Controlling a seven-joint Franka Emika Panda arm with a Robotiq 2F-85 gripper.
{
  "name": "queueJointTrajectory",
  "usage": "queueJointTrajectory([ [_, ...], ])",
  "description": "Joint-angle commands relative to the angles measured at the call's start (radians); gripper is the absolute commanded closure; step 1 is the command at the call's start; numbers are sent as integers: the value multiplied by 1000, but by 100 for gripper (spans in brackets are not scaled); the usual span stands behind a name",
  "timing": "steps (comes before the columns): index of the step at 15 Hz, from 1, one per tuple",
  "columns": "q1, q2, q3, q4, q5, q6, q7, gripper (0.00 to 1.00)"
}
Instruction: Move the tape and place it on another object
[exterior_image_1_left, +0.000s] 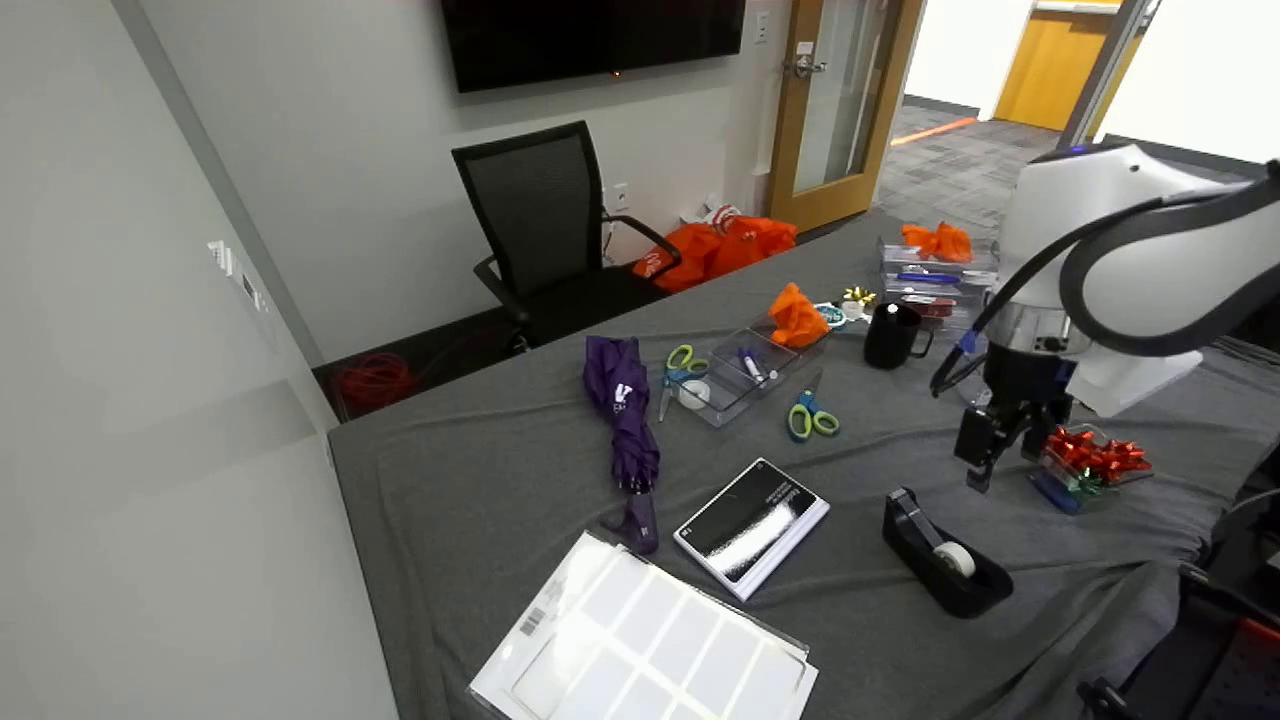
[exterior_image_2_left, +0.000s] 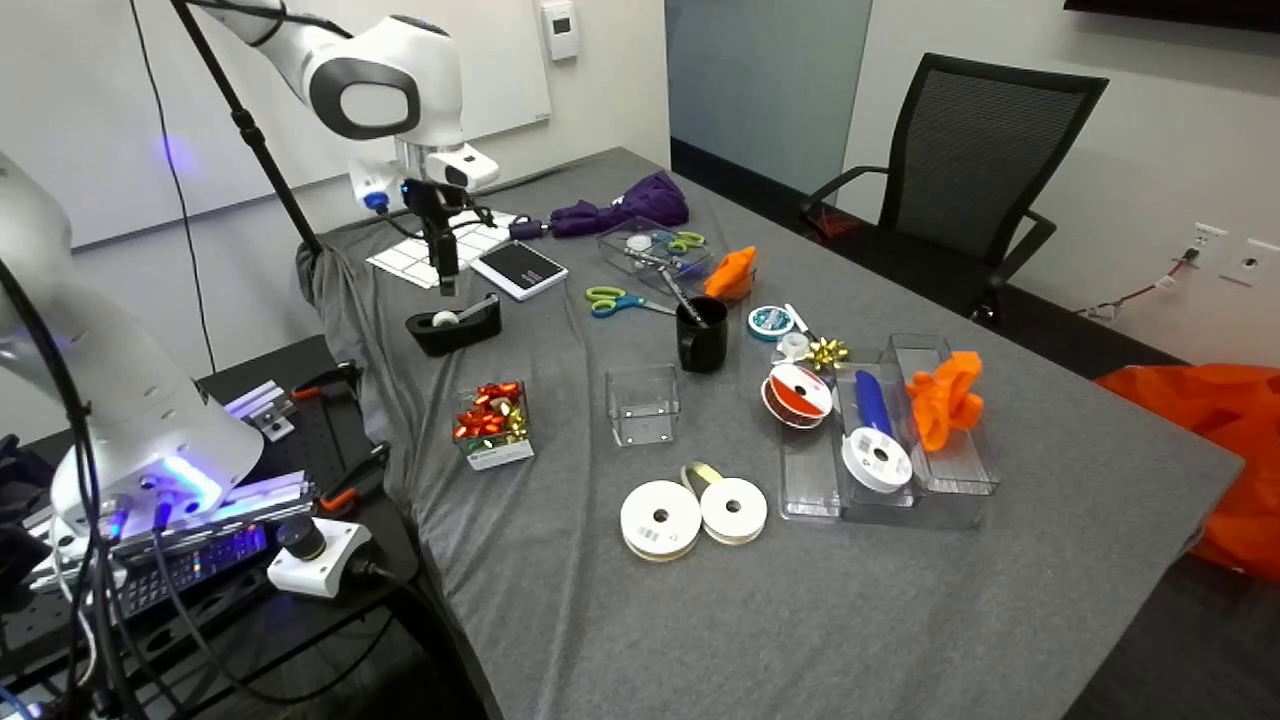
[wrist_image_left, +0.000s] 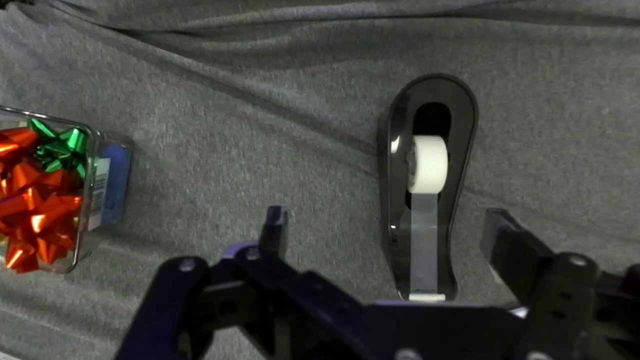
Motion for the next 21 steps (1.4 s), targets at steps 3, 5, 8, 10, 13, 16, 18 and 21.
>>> queueJointTrajectory([
  [3, 6, 111, 5, -88, 18, 220, 5, 0],
  [5, 10, 147, 9, -99, 29, 276, -7, 0],
  [8, 16, 191, 24, -106, 73, 327, -32, 0],
  [10, 19, 211, 41, -108, 107, 345, -47, 0],
  [13, 9, 230, 93, -117, 219, 389, -126, 0],
  [16, 0, 234, 147, -120, 336, 414, -211, 0],
  [18, 1, 241, 167, -121, 385, 433, -250, 0],
  [21, 14, 266, 167, -119, 381, 472, -242, 0],
])
